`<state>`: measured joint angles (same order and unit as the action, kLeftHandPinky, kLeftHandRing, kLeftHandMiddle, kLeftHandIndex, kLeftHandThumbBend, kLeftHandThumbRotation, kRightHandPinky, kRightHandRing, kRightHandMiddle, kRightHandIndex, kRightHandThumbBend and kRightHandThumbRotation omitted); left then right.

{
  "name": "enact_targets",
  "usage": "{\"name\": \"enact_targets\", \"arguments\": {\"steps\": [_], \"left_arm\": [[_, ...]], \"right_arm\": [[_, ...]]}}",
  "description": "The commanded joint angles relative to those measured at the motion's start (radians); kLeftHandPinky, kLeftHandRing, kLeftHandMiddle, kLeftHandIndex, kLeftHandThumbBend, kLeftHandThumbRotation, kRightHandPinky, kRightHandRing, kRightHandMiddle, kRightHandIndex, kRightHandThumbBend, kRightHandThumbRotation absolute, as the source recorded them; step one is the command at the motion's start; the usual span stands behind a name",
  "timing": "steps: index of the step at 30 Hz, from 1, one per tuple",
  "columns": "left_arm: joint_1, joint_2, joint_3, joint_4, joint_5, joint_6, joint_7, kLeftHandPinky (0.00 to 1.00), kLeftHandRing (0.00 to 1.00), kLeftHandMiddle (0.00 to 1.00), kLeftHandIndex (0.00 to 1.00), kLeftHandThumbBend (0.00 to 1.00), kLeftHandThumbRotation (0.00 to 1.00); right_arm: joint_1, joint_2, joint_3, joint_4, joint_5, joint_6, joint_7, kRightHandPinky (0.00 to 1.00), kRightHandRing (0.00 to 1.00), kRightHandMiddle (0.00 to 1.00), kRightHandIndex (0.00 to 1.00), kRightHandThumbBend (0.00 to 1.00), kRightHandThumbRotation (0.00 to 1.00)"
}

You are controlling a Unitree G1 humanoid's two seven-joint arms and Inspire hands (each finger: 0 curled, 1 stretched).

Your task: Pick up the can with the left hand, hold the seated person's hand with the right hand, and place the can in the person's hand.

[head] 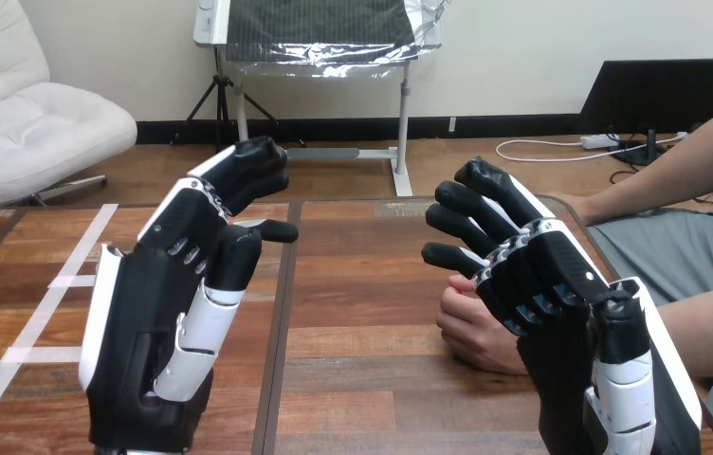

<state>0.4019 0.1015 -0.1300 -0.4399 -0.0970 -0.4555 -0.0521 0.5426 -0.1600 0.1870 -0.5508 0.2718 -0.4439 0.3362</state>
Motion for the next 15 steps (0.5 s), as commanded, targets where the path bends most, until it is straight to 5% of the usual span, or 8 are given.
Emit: {"name": "enact_targets", "arguments": {"steps": [1,15], "left_arm": [[-0.071,-0.022,0.042,0.035,0.024,-0.02,0.014,0.66,0.79,0.79,0.77,0.63,0.84],[-0.149,0.004,0.131,0.14,0.094,-0.055,0.039,0.67,0.82,0.81,0.78,0.68,0.88]], "right_arm": [[-0.04,0.007,-0.006,-0.007,-0.005,-0.023,0.0,0.82,0.87,0.88,0.9,0.6,0.96],[-0.047,0.007,-0.009,-0.001,-0.009,-0.03,0.002,0.81,0.87,0.88,0.89,0.59,0.96]]}}
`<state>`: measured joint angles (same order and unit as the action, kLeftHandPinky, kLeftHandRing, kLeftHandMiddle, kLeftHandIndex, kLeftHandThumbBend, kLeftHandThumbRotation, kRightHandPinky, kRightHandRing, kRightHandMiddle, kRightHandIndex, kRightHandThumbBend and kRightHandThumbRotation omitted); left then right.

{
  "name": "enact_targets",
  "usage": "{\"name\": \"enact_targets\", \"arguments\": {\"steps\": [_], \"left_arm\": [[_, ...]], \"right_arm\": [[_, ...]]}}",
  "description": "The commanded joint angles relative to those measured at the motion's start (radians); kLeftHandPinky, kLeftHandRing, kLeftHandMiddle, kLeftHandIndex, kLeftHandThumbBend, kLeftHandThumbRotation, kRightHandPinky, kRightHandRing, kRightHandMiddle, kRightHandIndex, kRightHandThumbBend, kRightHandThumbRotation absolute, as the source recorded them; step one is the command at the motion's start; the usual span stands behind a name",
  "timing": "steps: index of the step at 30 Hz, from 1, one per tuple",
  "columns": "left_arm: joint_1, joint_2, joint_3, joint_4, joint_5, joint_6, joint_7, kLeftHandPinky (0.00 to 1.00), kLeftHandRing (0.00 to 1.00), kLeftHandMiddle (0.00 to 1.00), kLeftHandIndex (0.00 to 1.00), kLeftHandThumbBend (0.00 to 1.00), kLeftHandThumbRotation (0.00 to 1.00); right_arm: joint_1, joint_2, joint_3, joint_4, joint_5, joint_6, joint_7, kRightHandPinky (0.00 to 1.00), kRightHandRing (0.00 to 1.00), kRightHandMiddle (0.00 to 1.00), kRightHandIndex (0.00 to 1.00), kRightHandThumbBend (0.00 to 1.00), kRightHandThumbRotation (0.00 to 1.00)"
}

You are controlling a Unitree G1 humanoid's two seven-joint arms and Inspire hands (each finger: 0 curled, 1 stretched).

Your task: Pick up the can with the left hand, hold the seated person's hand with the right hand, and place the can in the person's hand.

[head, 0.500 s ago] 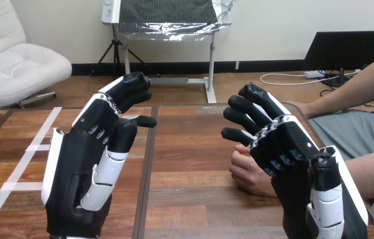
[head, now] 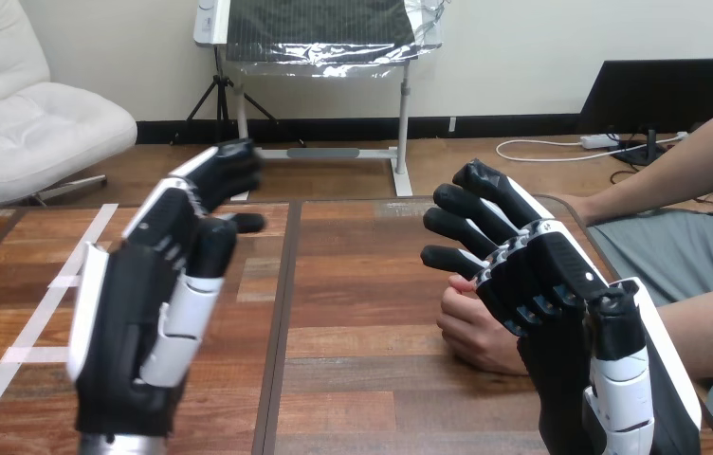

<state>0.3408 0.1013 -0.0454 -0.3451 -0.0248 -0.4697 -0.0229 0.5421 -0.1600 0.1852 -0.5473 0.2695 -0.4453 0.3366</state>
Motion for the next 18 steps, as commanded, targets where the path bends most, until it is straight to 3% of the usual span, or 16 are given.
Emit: {"name": "enact_targets", "arguments": {"steps": [1,8,18], "left_arm": [[-0.094,0.007,0.053,0.054,0.027,-0.044,0.012,0.68,0.82,0.82,0.78,0.68,0.88],[-0.143,0.04,0.11,0.126,0.086,-0.066,0.029,0.74,0.86,0.84,0.81,0.69,0.92],[-0.239,0.102,0.181,0.242,0.104,-0.065,0.032,0.87,0.92,0.9,0.86,0.75,0.94]], "right_arm": [[-0.047,0.007,-0.008,-0.004,-0.007,-0.029,0.001,0.81,0.86,0.87,0.89,0.59,0.97],[-0.049,0.007,-0.007,-0.001,-0.001,-0.027,0.003,0.8,0.86,0.87,0.88,0.58,0.97],[-0.052,0.004,-0.008,0.005,0.005,-0.031,0.009,0.8,0.86,0.87,0.88,0.58,0.97]]}}
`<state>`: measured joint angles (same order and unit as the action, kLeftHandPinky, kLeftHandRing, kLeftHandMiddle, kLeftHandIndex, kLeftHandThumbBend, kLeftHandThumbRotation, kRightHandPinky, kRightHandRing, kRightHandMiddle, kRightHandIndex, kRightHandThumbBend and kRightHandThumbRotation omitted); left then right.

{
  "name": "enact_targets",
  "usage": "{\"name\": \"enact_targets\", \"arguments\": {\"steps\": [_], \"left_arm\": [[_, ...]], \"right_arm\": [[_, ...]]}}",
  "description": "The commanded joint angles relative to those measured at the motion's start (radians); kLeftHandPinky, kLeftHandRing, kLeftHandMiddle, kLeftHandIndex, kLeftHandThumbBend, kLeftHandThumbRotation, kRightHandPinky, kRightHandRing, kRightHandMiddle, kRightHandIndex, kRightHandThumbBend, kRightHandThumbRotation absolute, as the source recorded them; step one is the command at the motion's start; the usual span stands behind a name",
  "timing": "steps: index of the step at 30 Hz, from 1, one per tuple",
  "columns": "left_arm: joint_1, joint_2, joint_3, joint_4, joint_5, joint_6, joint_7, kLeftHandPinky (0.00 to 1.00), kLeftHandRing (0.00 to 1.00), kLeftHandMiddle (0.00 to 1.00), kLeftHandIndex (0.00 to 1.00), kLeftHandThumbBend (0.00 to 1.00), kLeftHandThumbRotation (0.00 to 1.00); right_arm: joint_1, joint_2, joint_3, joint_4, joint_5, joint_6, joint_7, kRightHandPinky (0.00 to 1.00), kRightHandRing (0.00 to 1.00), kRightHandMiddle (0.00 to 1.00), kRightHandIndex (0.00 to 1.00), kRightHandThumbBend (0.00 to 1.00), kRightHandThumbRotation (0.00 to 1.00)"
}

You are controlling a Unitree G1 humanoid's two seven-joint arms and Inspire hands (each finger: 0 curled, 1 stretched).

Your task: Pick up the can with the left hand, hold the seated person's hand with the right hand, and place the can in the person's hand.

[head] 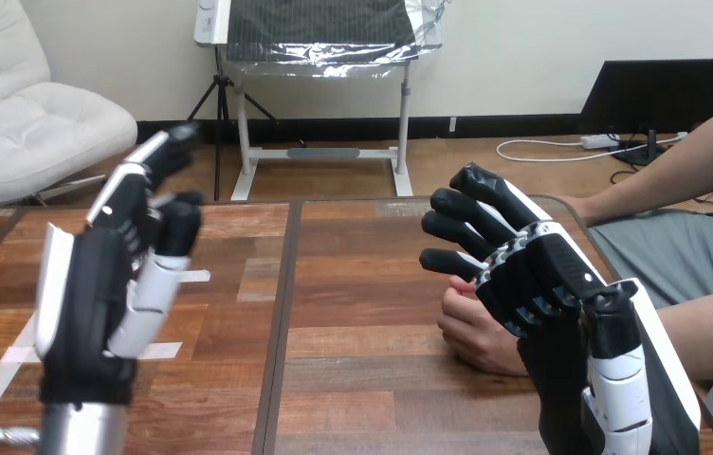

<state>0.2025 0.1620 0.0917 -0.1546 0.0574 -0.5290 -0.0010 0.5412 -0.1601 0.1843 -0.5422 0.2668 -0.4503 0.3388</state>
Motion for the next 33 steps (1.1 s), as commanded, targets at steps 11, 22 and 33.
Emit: {"name": "enact_targets", "arguments": {"steps": [11,22,33], "left_arm": [[-0.197,0.101,0.098,0.169,0.059,0.028,0.025,0.98,0.98,0.97,0.93,0.83,0.92],[-0.307,0.171,0.125,0.33,0.116,0.048,0.057,0.98,0.98,0.98,0.95,0.84,0.87],[-0.389,0.226,0.122,0.447,0.159,0.118,0.085,0.95,0.99,0.99,0.96,0.84,0.79]], "right_arm": [[-0.056,0.005,-0.012,0.008,0.015,-0.033,0.016,0.8,0.85,0.86,0.87,0.58,0.97],[-0.056,0.003,-0.017,0.0,0.022,-0.022,0.018,0.8,0.86,0.86,0.87,0.59,0.96],[-0.057,0.001,-0.02,0.005,0.029,-0.027,0.024,0.8,0.85,0.86,0.86,0.59,0.96]]}}
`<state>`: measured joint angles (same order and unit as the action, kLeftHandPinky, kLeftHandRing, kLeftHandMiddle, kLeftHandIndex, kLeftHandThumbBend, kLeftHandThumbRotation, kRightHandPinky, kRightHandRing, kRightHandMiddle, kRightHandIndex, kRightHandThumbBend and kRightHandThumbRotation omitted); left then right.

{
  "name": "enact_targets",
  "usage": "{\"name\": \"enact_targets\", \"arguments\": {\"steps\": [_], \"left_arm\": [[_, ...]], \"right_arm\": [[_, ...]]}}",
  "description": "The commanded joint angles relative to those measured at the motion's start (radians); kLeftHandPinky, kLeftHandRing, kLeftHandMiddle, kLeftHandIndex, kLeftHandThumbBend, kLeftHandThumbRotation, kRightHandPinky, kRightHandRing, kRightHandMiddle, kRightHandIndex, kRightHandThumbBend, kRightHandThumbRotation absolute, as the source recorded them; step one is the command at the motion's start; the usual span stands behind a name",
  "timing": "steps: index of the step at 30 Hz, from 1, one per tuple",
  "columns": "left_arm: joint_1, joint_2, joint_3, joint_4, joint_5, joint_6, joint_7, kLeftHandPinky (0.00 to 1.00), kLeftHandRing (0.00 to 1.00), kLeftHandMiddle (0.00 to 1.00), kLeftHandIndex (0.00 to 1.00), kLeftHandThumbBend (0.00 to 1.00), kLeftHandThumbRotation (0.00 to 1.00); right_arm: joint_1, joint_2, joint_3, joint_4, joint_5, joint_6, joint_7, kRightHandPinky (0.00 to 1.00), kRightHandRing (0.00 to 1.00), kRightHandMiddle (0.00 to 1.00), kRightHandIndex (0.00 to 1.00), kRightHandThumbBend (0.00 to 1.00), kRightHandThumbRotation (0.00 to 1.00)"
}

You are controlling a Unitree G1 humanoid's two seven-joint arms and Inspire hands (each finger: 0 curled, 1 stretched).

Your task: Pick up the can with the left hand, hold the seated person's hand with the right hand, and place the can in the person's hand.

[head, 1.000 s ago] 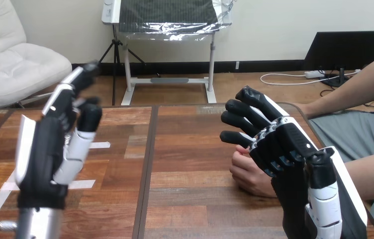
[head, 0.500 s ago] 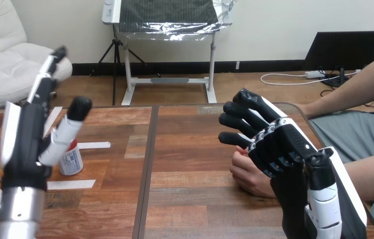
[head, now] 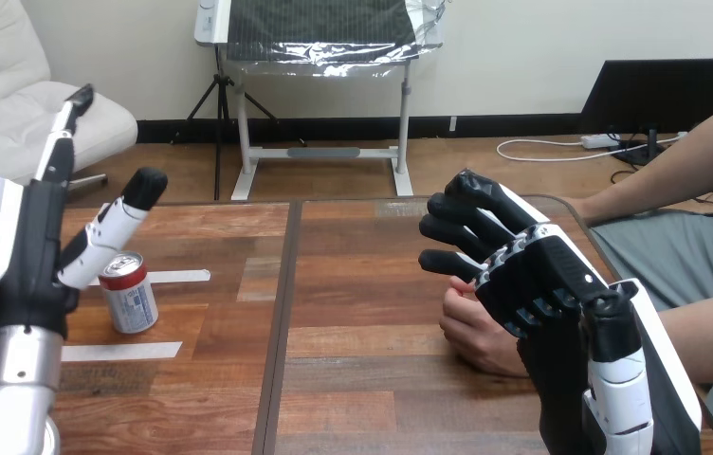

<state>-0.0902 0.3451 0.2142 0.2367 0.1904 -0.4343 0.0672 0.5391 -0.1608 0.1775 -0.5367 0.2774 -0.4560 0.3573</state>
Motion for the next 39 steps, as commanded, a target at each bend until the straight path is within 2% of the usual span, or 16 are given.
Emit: {"name": "enact_targets", "arguments": {"steps": [1,8,17,28,39], "left_arm": [[-0.104,0.049,-0.002,0.068,0.03,0.023,0.019,0.95,0.99,0.99,0.97,0.84,0.78],[-0.159,0.083,-0.011,0.163,0.047,0.03,0.021,0.95,1.0,1.0,0.98,0.82,0.73],[-0.244,0.123,-0.025,0.327,0.041,-0.001,0.004,0.97,1.0,1.0,0.99,0.8,0.63],[-0.329,0.17,-0.062,0.476,0.091,0.019,0.019,0.97,1.0,1.0,0.99,0.81,0.54],[-0.414,0.208,-0.103,0.623,0.132,0.06,0.036,0.93,0.98,0.99,0.98,0.82,0.51]], "right_arm": [[-0.055,0.003,-0.013,0.001,0.018,-0.023,0.006,0.8,0.85,0.86,0.86,0.59,0.96],[-0.056,0.005,-0.017,0.005,0.014,-0.028,0.008,0.8,0.85,0.85,0.86,0.59,0.96],[-0.057,0.001,-0.02,0.004,0.024,-0.024,0.015,0.8,0.85,0.85,0.85,0.61,0.95],[-0.056,0.0,-0.025,0.002,0.034,-0.024,0.022,0.79,0.84,0.84,0.85,0.63,0.95],[-0.047,-0.002,-0.031,-0.007,0.042,-0.017,0.027,0.78,0.83,0.84,0.84,0.64,0.94]]}}
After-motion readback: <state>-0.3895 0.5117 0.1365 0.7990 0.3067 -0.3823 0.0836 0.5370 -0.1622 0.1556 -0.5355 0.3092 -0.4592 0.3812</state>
